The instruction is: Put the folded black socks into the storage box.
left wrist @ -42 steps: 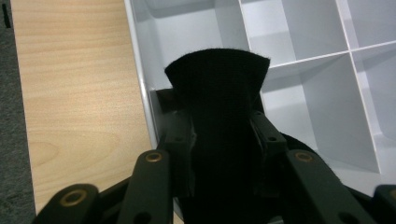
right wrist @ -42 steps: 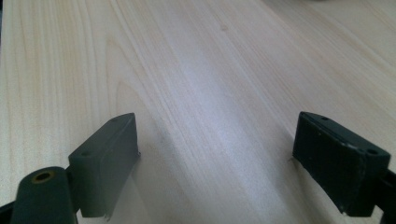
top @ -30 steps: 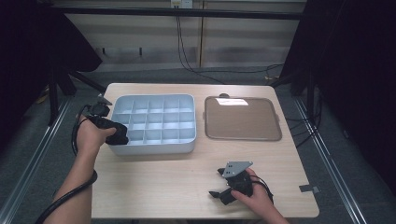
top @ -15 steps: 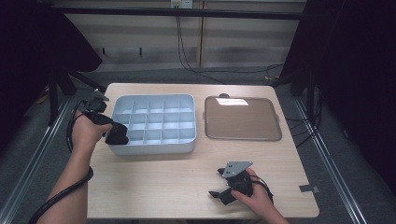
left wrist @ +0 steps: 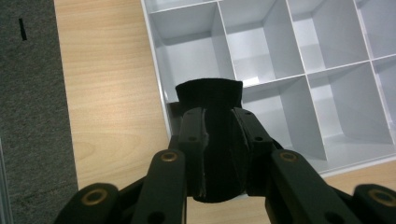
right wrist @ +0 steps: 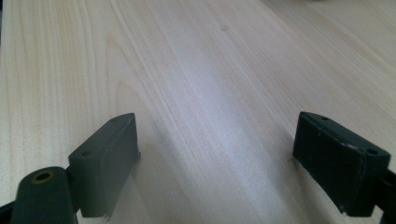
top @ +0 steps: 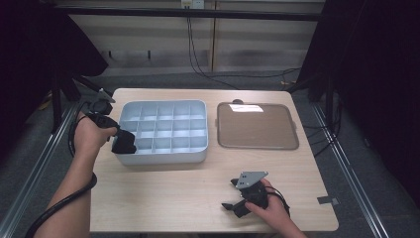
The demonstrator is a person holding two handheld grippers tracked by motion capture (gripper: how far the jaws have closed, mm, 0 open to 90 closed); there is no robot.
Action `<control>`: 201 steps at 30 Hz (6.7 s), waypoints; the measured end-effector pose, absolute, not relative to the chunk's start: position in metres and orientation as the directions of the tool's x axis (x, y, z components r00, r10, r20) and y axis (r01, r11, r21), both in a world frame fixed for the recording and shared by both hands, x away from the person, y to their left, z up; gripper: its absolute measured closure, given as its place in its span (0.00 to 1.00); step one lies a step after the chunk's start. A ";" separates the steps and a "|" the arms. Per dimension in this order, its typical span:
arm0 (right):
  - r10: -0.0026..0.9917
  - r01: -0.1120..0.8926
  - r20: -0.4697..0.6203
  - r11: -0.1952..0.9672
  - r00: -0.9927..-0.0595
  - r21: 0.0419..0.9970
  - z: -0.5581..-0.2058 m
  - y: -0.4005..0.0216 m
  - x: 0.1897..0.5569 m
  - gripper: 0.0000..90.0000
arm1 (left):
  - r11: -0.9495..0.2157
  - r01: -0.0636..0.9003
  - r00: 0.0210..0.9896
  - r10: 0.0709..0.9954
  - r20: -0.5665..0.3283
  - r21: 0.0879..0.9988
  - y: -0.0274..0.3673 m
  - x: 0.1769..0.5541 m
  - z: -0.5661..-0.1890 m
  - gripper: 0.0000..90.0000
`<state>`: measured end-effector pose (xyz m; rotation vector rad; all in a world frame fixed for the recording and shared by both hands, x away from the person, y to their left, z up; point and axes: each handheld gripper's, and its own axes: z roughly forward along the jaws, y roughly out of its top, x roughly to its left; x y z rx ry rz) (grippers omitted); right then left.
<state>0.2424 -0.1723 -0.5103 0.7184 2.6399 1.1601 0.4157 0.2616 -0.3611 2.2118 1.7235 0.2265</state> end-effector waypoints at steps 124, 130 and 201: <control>0.494 0.363 0.039 0.581 -0.869 0.729 -0.510 -0.172 0.242 0.15 | -0.194 0.947 0.231 0.965 -0.121 0.257 0.257 0.424 -0.442 1.00; 0.494 0.364 0.040 0.581 -0.868 0.728 -0.510 -0.172 0.242 0.15 | -0.194 0.945 0.231 0.965 -0.120 0.263 0.256 0.422 -0.443 1.00; 0.493 0.361 0.037 0.581 -0.869 0.730 -0.510 -0.172 0.242 0.15 | -0.203 0.909 0.277 0.947 -0.163 0.363 0.255 0.409 -0.391 0.39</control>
